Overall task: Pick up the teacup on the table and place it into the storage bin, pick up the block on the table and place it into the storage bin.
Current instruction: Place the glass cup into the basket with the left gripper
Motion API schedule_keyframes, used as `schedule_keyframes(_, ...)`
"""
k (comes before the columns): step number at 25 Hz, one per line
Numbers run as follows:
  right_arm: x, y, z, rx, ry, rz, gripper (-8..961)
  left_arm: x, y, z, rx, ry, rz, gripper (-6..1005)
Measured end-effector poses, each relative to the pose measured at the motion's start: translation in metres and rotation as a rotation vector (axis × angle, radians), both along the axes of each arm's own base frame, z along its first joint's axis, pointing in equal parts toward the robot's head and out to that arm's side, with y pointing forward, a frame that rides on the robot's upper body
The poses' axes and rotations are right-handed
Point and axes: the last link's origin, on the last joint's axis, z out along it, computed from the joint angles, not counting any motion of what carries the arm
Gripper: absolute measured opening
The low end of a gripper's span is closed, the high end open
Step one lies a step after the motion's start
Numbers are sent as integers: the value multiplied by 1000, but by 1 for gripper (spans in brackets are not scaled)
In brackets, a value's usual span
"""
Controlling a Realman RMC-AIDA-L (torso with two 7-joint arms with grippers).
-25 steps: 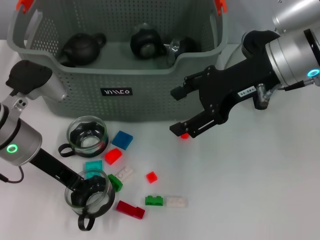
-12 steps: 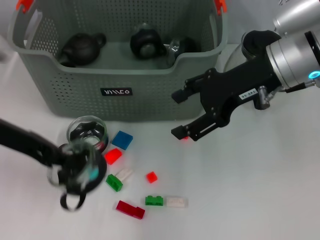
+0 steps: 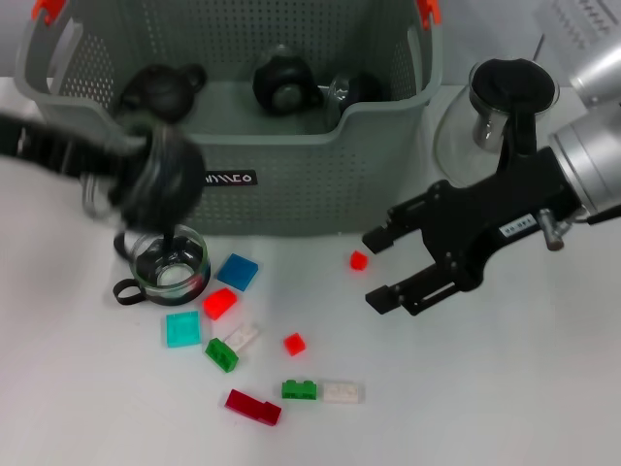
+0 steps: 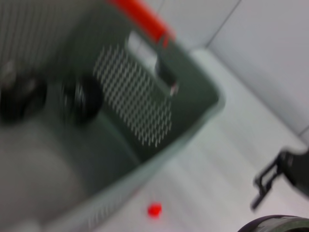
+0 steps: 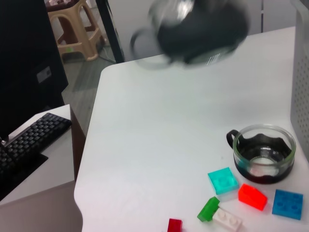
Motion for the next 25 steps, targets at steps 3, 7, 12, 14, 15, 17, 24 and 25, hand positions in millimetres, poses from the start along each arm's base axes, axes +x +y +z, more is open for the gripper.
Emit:
schedule_keyframes(3,5,-2,1,0,6,-7,817,12,14,8,37,-7,-27,53)
schedule_keyframes(7,7,-4,0,-8,10,-10,780,25,46,10,96,-15,-36,53)
schedule_keyframes(12,6,-5,-3,-14,14,-15,773,36,93,5,193,-18,-38,54)
schedule_keyframes(14,5,-6,-4,-17,15,-20,774,41,110,-1,233,8,-42,54)
schedule_keyframes(15,5,-6,-4,-18,15,-22,775,43,118,-5,254,29,-45,54)
schedule_keyframes(17,4,-5,-4,-20,14,-27,776,47,131,-14,290,80,-47,55)
schedule_keyframes(24,0,-5,-5,-33,0,-25,775,57,166,-43,389,235,-57,55)
schedule_keyframes(25,0,-6,-5,-37,-1,-25,776,58,168,-48,395,251,-60,56)
